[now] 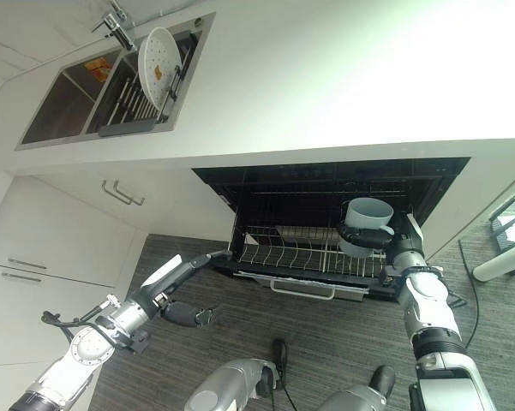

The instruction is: Place the dishes in the dishwasher.

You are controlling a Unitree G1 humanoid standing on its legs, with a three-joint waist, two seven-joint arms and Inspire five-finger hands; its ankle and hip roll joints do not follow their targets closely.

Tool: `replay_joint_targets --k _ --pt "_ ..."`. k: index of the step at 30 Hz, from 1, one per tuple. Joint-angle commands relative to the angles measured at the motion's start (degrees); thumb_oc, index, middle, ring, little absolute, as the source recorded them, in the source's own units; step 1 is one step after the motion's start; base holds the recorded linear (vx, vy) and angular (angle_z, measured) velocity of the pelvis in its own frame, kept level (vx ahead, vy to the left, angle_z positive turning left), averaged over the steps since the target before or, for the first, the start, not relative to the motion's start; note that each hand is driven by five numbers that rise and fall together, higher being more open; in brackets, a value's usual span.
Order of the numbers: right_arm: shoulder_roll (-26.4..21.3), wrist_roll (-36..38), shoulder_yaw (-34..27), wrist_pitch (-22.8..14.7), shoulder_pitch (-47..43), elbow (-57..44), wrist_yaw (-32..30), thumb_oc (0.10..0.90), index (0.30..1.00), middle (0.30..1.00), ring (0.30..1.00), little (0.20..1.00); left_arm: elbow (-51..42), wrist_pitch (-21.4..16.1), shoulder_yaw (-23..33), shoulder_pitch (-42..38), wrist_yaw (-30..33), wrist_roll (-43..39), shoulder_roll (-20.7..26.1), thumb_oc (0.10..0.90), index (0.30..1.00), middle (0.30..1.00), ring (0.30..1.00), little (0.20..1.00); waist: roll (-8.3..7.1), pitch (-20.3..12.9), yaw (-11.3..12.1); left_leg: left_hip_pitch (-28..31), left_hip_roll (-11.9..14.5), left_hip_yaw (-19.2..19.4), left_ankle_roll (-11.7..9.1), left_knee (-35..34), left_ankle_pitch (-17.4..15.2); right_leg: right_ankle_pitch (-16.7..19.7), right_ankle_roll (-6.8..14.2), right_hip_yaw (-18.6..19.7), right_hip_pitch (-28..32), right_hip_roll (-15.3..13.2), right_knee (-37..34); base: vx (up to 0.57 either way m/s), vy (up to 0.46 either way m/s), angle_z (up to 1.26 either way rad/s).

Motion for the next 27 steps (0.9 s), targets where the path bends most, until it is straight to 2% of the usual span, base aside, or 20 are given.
replay_joint_targets --k 1,4,5,7,8,9,12,17,22,24,27 --pt "0.45 0.28 1.9 -4.76 -8.42 -2.95 -1.25 0.4 0.3 0.3 0.3 0.3 -3.98 -5.2 3.43 -3.8 3.84 -1.28 3.01 0.8 0.9 0.9 0.9 0.9 0.68 0.34 1.07 -2.05 0.98 -0.77 -1.35 1.86 -3.19 -8.22 -3.67 2.24 -2.11 3.14 6.56 -0.05 -0.026 -0.01" --pt "0.94 -0.09 2.06 -4.67 -8.44 -2.64 -2.52 0.4 0.3 0.3 0.3 0.3 -3.77 -5.65 3.57 -3.98 4.24 -0.95 3.06 0.8 0.9 0.9 0.9 0.9 0.48 0.79 1.17 -2.42 1.11 -0.67 -1.31 1.86 -3.1 -8.12 -3.62 2.3 -2.66 3.09 6.79 -0.05 -0.02 -0.03" --pt "1.3 -0.69 2.07 -4.54 -8.35 -2.14 -3.72 0.483 0.425 0.425 0.425 0.425 -3.66 -5.72 3.54 -4.11 4.62 -0.62 2.92 0.8 0.9 0.9 0.9 0.9 0.37 1.04 1.2 -2.54 1.22 -0.53 -1.31 1.86 -3.08 -8.03 -3.57 2.29 -2.84 3.04 6.87 -0.04 -0.022 -0.02" --pt "1.54 -2.11 2.11 -5.22 -8.18 -1.26 -5.55 0.505 0.458 0.458 0.458 0.458 -3.49 -5.91 3.4 -4.31 5.0 -0.5 2.99 0.8 0.9 0.9 0.9 0.9 0.39 1.28 1.22 -2.64 1.35 -0.37 -1.32 1.86 -3.08 -7.91 -3.51 2.21 -3.01 2.89 6.91 -0.06 -0.012 0.0" --pt "1.67 -4.62 1.97 -6.4 -7.98 -0.16 -8.84 0.535 0.502 0.502 0.502 0.502 -3.22 -5.94 3.23 -4.71 5.54 -0.45 3.08 0.8 0.9 0.9 0.9 0.9 0.36 1.56 1.18 -2.84 1.5 -0.18 -1.3 1.86 -3.07 -7.78 -3.44 2.19 -3.33 2.79 7.01 -0.08 -0.013 0.01" --pt "1.46 -6.48 1.68 -6.96 -7.94 0.65 -11.62 0.8 0.9 0.9 0.9 0.9 -3.18 -5.83 3.17 -4.98 5.85 -0.47 3.17 0.8 0.9 0.9 0.9 0.9 0.34 1.78 1.17 -2.94 1.61 -0.06 -1.3 1.86 -3.05 -7.66 -3.39 2.13 -3.42 2.71 6.96 -0.09 -0.015 0.01" --pt "1.17 -10.46 1.01 -7.5 -7.66 1.98 -18.65 0.8 0.9 0.9 0.9 0.9 -3.11 -5.54 2.72 -5.71 6.82 -0.65 3.66 0.8 0.9 0.9 0.9 0.9 0.2 2.42 1.06 -3.45 1.8 0.17 -1.22 1.86 -3.08 -7.26 -3.17 2.24 -4.18 2.59 6.99 -0.09 -0.031 0.01" --pt "1.48 -8.55 1.87 -7.96 -7.81 1.83 -15.34 0.8 0.9 0.9 0.9 0.9 -3.09 -6.31 2.64 -6.14 7.53 -0.34 4.34 0.8 0.9 0.9 0.9 0.9 -0.22 2.93 1.23 -3.99 2.0 0.17 -1.26 1.86 -3.12 -7.04 -3.08 2.29 -4.79 2.56 6.92 -0.06 -0.041 0.01" --pt "4.25 -3.37 2.58 -8.29 -6.7 -0.17 -13.62 0.8 0.9 0.9 0.9 0.9 -3.02 -5.78 2.66 -6.61 7.82 0.23 3.8 0.8 0.9 0.9 0.9 0.9 -0.38 3.16 0.92 -4.27 2.13 0.28 -1.37 1.86 -3.12 -7.12 -3.12 2.59 -5.46 2.53 7.27 -0.01 -0.011 0.0" --pt "5.97 -5.32 3.41 -3.77 -6.15 -0.82 -14.87 0.8 0.9 0.9 0.9 0.9 -2.41 -5.97 2.59 -6.87 8.32 0.23 3.39 0.8 0.9 0.9 0.9 0.9 -0.26 3.31 0.53 -4.41 2.15 0.41 -1.41 1.86 -3.15 -7.13 -3.15 2.97 -5.92 2.51 7.44 -0.01 0.013 -0.02" --pt "7.14 -9.09 4.65 -0.49 -4.86 -2.25 -20.42 0.8 0.9 0.9 0.9 0.9 -2.8 -5.64 2.75 -6.58 8.65 0.91 2.8 0.8 0.9 0.9 0.9 0.9 -0.31 3.61 0.24 -4.31 2.37 0.67 -1.33 1.86 -3.2 -7.03 -3.21 3.17 -5.92 2.54 7.4 -0.01 0.009 -0.03"
